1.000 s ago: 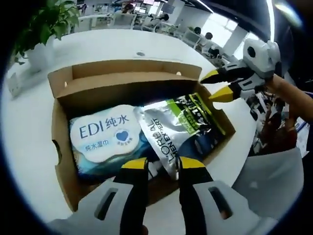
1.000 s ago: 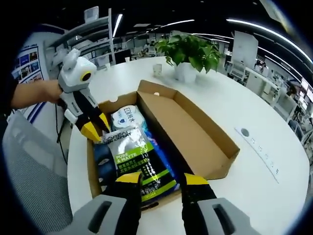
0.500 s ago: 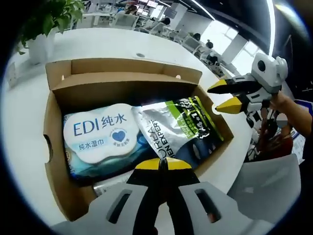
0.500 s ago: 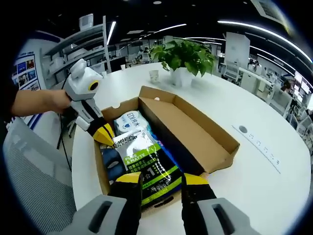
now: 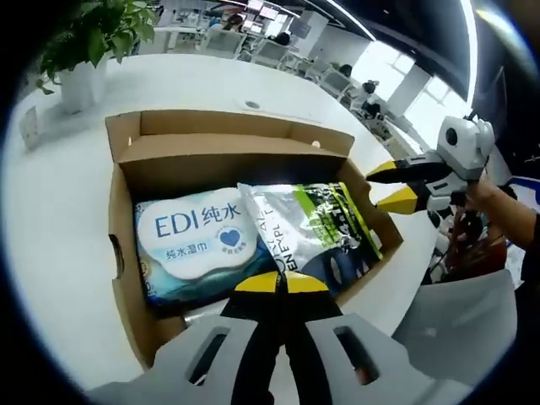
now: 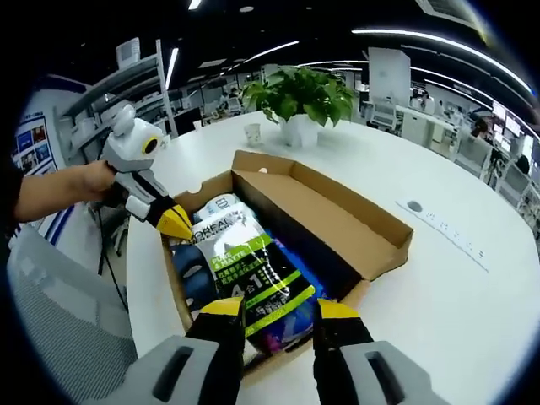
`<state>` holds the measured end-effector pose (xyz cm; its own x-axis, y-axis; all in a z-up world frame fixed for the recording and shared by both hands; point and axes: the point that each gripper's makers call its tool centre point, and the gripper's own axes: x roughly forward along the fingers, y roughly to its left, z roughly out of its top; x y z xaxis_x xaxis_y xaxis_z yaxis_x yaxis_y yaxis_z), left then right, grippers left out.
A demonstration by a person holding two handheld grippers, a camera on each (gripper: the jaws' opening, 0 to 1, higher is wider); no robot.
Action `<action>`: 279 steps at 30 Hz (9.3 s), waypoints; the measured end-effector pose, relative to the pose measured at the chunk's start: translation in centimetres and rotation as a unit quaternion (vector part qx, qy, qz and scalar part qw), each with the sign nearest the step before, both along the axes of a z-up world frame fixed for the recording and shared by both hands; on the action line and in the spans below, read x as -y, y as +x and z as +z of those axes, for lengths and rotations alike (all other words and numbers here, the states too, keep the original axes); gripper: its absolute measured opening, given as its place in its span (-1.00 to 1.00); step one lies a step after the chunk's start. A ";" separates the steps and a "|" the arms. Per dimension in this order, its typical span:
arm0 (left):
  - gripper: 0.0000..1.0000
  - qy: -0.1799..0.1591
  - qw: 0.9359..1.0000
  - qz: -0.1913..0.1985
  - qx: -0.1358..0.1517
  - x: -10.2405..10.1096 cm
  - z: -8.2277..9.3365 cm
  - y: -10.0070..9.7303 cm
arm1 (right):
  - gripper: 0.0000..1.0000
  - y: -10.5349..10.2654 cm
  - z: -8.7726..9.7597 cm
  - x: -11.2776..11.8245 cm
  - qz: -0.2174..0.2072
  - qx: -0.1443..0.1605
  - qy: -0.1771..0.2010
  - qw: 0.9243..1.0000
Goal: Operate the shoe box by opening the lid, removing the specified soft item, and placing it in the target area until the item is outside and the box remains undamaged.
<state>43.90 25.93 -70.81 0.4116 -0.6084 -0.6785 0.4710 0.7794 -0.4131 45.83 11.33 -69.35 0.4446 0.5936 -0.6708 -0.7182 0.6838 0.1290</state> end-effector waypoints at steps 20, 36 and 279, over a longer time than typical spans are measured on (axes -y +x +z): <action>-1.00 0.007 0.997 0.071 0.021 -4.3 0.1 1.0 | -0.46 -2.3 -1.2 -2.2 -0.042 -0.030 0.026 0.998; -1.00 0.025 0.997 0.068 0.022 -4.9 -0.4 0.9 | -0.45 -2.8 -1.8 -2.6 -0.070 -0.041 0.019 0.996; -0.80 0.088 0.975 -0.167 0.117 17.4 3.5 2.7 | -1.00 -1.6 -8.4 22.1 -0.370 -0.091 0.029 0.924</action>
<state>46.58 8.53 -67.29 0.3668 -0.6172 -0.6961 0.7759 0.6158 -0.1372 44.25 -10.72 -77.77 0.6269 0.2095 -0.7504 -0.0192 0.9670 0.2539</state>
